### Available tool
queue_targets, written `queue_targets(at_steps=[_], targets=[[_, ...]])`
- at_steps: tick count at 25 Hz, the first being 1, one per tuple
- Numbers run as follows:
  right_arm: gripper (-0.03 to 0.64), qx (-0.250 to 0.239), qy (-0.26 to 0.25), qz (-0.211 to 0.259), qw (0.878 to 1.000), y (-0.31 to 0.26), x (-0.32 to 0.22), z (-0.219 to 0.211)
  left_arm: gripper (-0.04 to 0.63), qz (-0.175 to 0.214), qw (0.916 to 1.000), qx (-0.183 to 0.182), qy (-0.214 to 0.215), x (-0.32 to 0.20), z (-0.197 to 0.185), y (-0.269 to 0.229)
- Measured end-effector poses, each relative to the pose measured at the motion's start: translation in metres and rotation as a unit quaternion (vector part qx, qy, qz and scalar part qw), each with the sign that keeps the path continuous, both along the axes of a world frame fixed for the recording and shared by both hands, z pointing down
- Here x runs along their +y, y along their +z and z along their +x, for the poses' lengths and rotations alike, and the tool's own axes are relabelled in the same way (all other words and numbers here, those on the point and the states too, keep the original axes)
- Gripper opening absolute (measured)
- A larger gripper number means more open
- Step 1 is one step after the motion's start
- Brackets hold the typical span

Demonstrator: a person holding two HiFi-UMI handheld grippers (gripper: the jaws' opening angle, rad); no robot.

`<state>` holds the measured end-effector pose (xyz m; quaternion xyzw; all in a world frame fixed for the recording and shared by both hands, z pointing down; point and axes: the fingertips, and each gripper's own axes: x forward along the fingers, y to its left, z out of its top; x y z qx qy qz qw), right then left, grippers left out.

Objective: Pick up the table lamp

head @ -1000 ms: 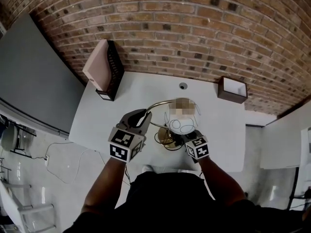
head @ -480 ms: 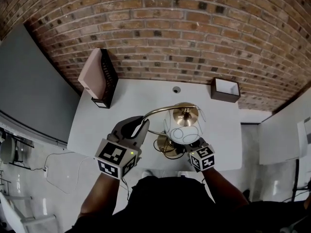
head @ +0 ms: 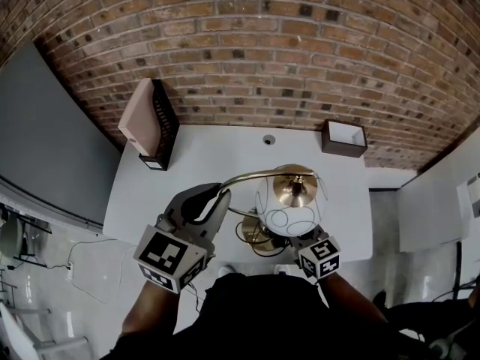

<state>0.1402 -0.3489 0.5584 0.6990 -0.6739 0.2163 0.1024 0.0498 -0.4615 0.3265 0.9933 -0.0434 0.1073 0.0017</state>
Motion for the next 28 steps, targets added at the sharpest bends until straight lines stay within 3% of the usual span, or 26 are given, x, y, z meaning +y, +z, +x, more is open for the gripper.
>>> queue_targets(at_steps=[28], targets=[[0.052,-0.019,0.007,0.020,1.000,-0.010,0.007,-0.008,0.050,-0.005,1.0000,0.003,0.006,0.008,-0.004,-0.013]])
